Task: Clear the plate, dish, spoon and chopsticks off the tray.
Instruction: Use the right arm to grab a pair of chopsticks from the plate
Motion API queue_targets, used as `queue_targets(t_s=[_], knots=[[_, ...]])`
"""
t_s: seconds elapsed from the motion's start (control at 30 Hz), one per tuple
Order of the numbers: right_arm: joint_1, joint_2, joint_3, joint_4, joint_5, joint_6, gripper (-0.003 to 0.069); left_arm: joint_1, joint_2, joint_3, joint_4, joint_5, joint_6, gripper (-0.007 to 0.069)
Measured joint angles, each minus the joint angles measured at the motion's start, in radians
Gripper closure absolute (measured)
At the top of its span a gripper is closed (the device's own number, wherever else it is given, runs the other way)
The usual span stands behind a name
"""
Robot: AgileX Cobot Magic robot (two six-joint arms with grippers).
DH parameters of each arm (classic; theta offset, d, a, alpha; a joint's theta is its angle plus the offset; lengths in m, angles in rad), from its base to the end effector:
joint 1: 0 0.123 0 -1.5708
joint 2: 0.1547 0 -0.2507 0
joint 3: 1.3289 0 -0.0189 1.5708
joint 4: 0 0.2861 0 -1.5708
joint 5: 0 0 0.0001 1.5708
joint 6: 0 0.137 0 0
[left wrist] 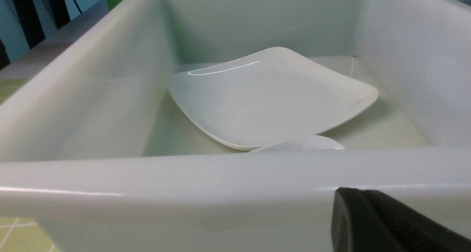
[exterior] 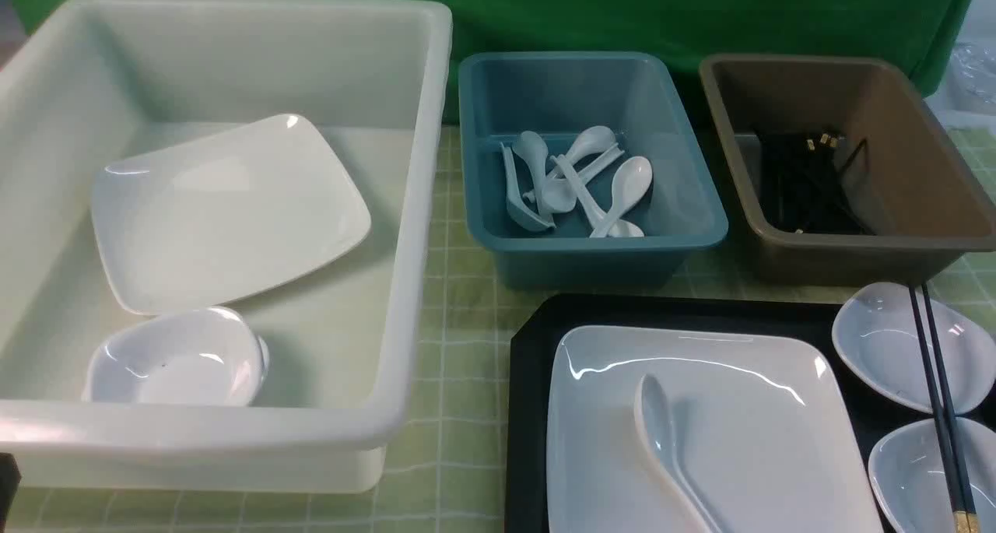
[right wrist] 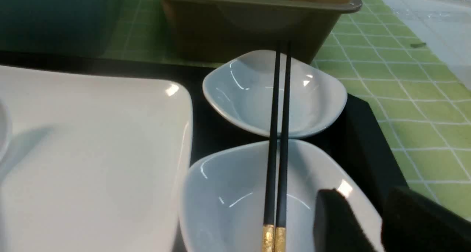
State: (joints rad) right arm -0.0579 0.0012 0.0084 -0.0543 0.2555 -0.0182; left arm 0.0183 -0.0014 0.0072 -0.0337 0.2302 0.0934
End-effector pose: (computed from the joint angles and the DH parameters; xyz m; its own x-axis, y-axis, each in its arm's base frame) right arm 0.1705 -0.0118 0.1787 -0.1809 -0.0603 -0.9816 0.0587 0.9957 -0.0720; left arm 0.1713 0.0021 0.1830 -0.1485 0.0578 -0.9872 -0.0017 0.9983 0.0587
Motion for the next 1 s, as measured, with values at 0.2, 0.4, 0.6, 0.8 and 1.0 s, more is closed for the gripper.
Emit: queue_targets(t_s=[0.2, 0.4, 0.6, 0.8, 1.0], knots=[[0.000, 0.000, 0.000, 0.000, 0.000, 0.000, 0.0421, 0.000, 0.000, 0.000, 0.000, 0.000, 0.000, 0.0604], [0.000, 0.000, 0.000, 0.000, 0.000, 0.000, 0.0421, 0.000, 0.000, 0.000, 0.005, 0.000, 0.000, 0.0604], [0.000, 0.000, 0.000, 0.000, 0.000, 0.000, 0.0421, 0.000, 0.000, 0.000, -0.080, -0.104, -0.012, 0.0604], [0.000, 0.000, 0.000, 0.000, 0.000, 0.000, 0.0421, 0.000, 0.000, 0.000, -0.334, -0.438, -0.040, 0.0604], [0.000, 0.000, 0.000, 0.000, -0.022, 0.000, 0.0421, 0.000, 0.000, 0.000, -0.364, -0.824, -0.363, 0.0604]])
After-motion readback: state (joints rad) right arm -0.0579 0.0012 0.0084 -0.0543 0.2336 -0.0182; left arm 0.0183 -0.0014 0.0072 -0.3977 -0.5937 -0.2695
